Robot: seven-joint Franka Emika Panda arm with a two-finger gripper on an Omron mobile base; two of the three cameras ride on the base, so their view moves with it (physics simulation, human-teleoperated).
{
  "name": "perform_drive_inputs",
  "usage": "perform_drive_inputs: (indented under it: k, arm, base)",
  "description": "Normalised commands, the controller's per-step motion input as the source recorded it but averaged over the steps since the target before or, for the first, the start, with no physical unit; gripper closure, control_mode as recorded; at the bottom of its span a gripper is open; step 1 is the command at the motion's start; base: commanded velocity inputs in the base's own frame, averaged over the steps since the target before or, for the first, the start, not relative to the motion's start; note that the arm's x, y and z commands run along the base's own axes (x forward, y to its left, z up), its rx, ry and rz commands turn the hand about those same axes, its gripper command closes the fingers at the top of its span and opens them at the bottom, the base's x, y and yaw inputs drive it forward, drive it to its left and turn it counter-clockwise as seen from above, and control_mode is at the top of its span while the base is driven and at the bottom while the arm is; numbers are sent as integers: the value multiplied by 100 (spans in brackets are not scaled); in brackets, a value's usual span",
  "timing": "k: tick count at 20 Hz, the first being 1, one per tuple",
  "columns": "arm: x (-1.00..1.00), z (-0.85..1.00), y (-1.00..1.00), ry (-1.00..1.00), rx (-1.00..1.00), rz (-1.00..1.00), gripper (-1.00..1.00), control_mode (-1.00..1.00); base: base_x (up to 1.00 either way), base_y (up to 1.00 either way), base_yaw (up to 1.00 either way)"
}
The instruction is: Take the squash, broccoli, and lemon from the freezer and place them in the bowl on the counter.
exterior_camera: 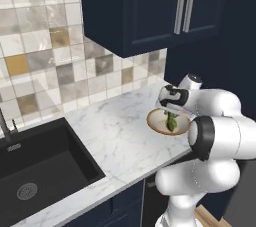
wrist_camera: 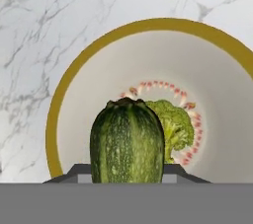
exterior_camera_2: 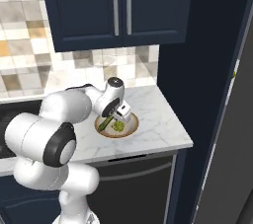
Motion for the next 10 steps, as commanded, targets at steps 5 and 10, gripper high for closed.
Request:
perform_drive_inputs:
  k: [5, 10]
  arm:
    - [11, -37, 0, 3, 0, 0, 100, -100]
    - [16, -34, 0, 3, 0, 0, 100, -100]
  base:
    - [0, 0, 0]
    - [0, 0, 0]
